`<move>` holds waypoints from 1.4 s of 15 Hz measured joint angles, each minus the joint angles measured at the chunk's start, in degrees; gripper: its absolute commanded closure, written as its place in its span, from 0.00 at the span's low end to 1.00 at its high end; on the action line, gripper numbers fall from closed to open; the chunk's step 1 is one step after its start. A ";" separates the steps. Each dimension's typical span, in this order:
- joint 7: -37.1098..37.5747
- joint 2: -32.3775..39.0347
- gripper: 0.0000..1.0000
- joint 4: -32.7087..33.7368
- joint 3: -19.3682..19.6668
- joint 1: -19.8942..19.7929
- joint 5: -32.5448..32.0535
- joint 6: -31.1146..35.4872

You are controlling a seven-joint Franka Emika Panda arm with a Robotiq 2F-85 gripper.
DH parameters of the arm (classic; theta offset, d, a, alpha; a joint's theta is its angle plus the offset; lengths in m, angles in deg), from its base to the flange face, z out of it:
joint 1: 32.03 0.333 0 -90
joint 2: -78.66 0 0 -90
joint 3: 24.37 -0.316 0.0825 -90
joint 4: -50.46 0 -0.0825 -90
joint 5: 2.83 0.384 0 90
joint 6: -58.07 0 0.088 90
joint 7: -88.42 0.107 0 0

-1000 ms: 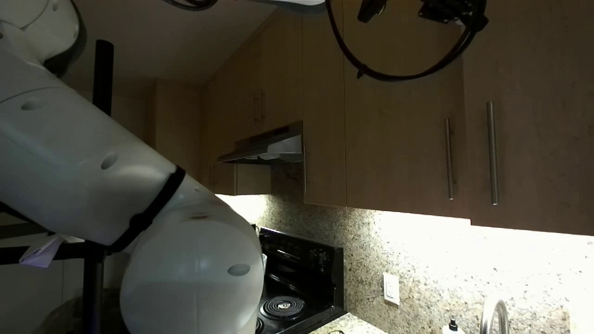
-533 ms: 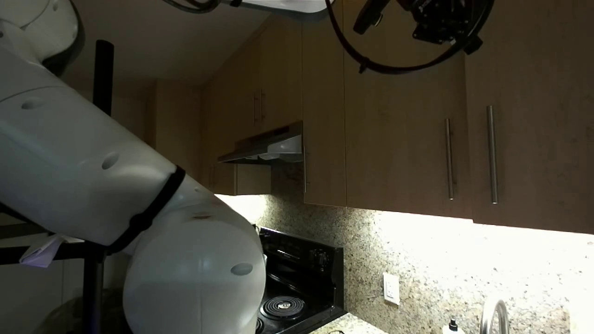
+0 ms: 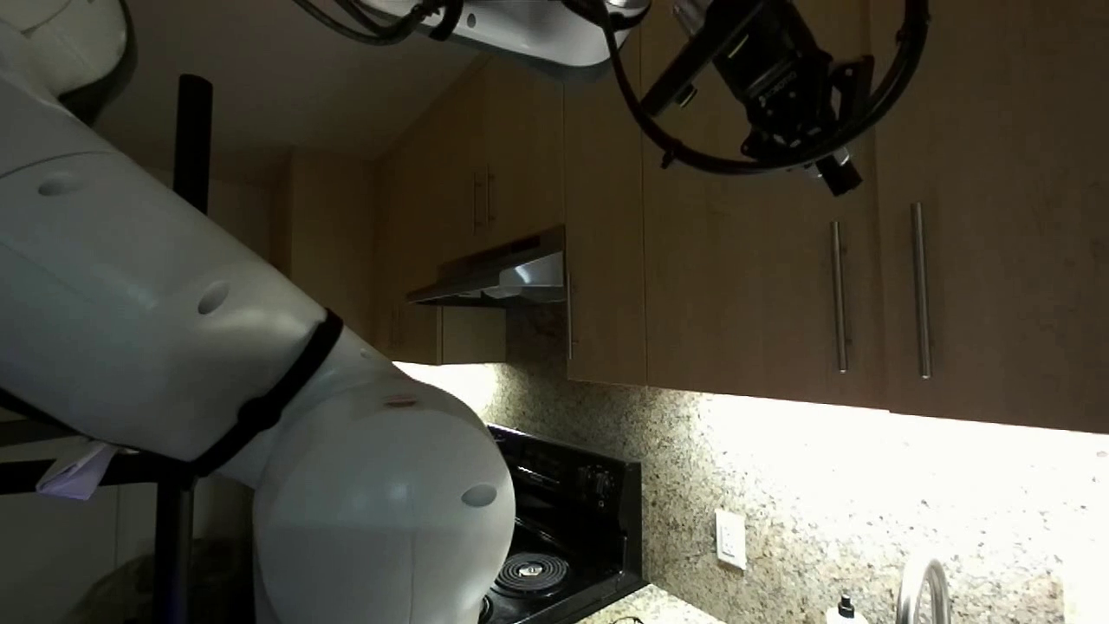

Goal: Close the right cabinet door

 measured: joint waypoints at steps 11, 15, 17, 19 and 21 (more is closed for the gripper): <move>-2.84 4.86 0.94 -0.77 -2.15 3.56 -7.30 -10.06; -4.30 5.90 0.94 -0.56 -1.64 6.38 -7.09 -11.48; -4.67 6.28 0.95 -0.51 -1.11 7.73 -6.77 -12.39; -4.71 6.77 0.94 -0.49 -0.83 8.70 -6.62 -14.00; -4.72 7.37 0.94 -0.49 -0.65 9.34 -6.54 -15.27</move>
